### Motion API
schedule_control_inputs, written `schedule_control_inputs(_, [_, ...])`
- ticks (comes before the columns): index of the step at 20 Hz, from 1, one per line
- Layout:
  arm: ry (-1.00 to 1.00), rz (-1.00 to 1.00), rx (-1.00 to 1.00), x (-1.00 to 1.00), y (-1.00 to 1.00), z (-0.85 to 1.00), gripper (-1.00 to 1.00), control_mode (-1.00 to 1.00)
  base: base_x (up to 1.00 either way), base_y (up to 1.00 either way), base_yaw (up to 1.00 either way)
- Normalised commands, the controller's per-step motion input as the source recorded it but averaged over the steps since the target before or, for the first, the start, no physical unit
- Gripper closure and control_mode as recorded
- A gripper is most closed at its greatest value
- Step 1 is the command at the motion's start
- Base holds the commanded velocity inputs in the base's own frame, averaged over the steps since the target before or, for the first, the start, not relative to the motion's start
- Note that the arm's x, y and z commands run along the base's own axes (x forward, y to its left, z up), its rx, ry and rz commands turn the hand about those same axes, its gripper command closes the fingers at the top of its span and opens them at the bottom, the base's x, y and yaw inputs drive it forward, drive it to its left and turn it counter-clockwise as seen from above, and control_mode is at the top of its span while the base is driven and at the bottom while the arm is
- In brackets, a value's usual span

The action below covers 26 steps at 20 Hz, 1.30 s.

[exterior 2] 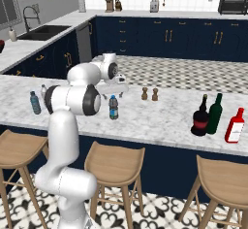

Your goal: Move the plastic bottles in the middle to the plastics group, and the glass bottles in the middle to the glass group.

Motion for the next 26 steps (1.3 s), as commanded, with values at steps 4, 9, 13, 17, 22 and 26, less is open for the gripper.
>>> schedule_control_inputs(4, [0.0,0.01,0.0,-0.19,0.0,0.0,-1.0,-1.0,0.0,0.0,0.0])
schedule_control_inputs(9, [0.0,0.0,0.0,-0.26,-0.01,0.0,-1.0,-1.0,0.0,0.0,0.0])
schedule_control_inputs(13, [0.0,0.0,0.0,-0.07,0.0,0.0,-1.0,-1.0,0.0,0.0,0.0])
schedule_control_inputs(17, [0.0,0.0,0.0,0.06,0.0,-0.03,-1.0,-1.0,0.0,0.0,0.0])
schedule_control_inputs(22, [0.0,0.0,0.0,0.2,0.0,-0.1,-1.0,-1.0,0.0,0.0,0.0])
schedule_control_inputs(26, [0.0,0.02,0.0,0.03,0.0,-0.11,-1.0,-1.0,0.0,0.0,0.0])
